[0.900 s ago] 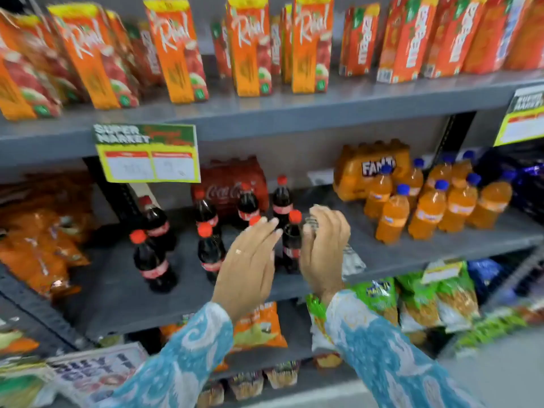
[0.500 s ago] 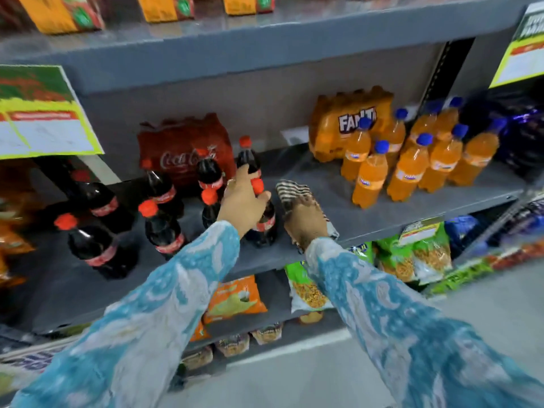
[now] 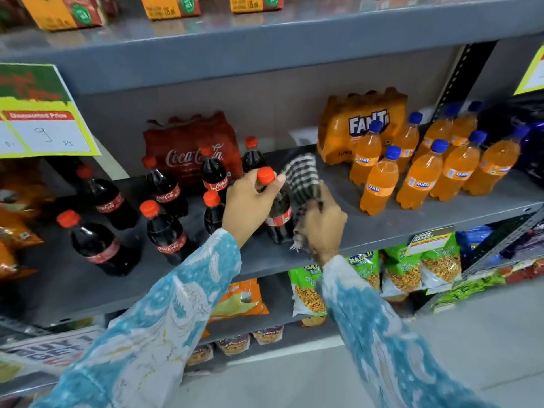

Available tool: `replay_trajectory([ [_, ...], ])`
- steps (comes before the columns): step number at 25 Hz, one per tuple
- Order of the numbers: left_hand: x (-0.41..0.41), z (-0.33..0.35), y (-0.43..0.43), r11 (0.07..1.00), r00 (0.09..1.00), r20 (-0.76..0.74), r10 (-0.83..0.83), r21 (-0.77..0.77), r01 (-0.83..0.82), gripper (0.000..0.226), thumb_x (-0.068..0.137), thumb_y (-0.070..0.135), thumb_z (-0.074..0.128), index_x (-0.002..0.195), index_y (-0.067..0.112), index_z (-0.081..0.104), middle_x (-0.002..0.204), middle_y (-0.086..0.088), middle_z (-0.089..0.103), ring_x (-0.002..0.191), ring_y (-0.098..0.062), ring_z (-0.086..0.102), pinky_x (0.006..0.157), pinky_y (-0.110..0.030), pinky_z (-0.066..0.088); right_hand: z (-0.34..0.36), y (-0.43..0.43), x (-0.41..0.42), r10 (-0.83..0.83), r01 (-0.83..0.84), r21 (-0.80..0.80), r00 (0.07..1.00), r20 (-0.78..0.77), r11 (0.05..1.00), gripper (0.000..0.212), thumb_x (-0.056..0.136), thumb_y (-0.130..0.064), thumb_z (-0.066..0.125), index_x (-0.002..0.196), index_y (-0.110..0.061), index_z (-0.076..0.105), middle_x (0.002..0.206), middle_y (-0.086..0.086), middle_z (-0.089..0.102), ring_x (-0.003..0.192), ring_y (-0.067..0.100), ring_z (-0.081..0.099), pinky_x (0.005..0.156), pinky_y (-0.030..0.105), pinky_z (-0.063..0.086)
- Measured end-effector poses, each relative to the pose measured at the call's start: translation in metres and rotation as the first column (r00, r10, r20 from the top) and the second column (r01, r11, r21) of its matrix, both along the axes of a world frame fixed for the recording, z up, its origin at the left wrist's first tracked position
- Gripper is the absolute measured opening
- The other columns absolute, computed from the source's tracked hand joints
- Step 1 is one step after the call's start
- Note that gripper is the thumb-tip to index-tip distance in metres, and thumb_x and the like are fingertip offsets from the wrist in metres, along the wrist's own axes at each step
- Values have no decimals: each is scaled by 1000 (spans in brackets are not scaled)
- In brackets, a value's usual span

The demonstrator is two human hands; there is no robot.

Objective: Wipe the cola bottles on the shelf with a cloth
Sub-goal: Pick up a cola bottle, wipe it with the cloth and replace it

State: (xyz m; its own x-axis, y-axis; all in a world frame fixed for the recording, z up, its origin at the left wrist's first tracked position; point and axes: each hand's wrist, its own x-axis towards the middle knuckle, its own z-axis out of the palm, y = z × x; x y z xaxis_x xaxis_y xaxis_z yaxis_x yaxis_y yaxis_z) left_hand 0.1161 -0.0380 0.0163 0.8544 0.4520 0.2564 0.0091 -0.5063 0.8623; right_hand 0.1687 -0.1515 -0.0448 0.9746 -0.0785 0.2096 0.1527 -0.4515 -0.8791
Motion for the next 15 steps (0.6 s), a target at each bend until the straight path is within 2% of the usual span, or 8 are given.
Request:
replay_trajectory([
  [2,-4,13,-2,966,986,151,-66,-239,102,9,88,24,63,88,18,69,82,8,73,85,-9,67,89,-30,51,17,-11,-12,-124,106,234,990,64,966,46,89,1,53,133,-13,54,119,17,66,102,23,60,81,13,40],
  [4,-6,24,-5,824,953,286,-98,-514,239,12,87,17,61,79,20,69,76,9,73,82,-8,66,91,-33,49,32,-21,-21,-189,143,381,978,86,914,44,89,3,53,130,-12,57,119,7,66,94,-2,54,74,-6,34],
  [6,-3,32,-2,601,911,384,-149,-697,392,19,86,24,58,71,21,69,85,3,74,89,-16,68,93,-43,48,45,-26,-28,-189,121,453,976,109,883,43,89,3,53,130,-12,57,116,4,66,87,-9,52,73,-7,33],
  [8,-3,37,2,433,874,443,-201,-760,485,21,82,35,56,72,19,64,89,-2,75,91,-23,69,85,-45,53,54,-32,-37,-154,62,470,975,159,880,43,90,4,53,129,-11,58,109,7,69,76,-10,57,68,-1,39],
  [11,-4,36,7,385,875,428,-226,-786,484,26,78,40,55,79,14,56,72,-4,71,71,-23,69,71,-40,57,69,-35,-53,-113,-17,440,957,266,898,42,89,4,53,129,-9,57,93,7,72,73,12,56,61,17,44],
  [13,-5,35,4,384,888,394,-239,-801,459,27,80,39,56,78,12,56,63,-5,66,62,-22,66,64,-36,57,81,-33,-66,-94,-69,360,904,418,930,42,87,-6,49,129,-7,55,93,5,72,60,6,54,54,7,39],
  [14,-4,33,4,387,895,376,-239,-809,443,27,81,38,57,79,11,57,62,-5,65,60,-22,65,63,-35,57,86,-31,-72,-76,-97,305,858,508,947,44,85,-12,46,128,-4,55,96,10,71,61,-1,55,58,2,39],
  [15,-5,35,1,389,905,348,-245,-819,420,27,81,37,59,81,10,58,64,-6,66,60,-22,65,63,-34,57,91,-26,-80,-38,-122,245,827,560,962,46,84,-14,44,126,-1,56,105,15,70,72,0,61,67,4,45],
])
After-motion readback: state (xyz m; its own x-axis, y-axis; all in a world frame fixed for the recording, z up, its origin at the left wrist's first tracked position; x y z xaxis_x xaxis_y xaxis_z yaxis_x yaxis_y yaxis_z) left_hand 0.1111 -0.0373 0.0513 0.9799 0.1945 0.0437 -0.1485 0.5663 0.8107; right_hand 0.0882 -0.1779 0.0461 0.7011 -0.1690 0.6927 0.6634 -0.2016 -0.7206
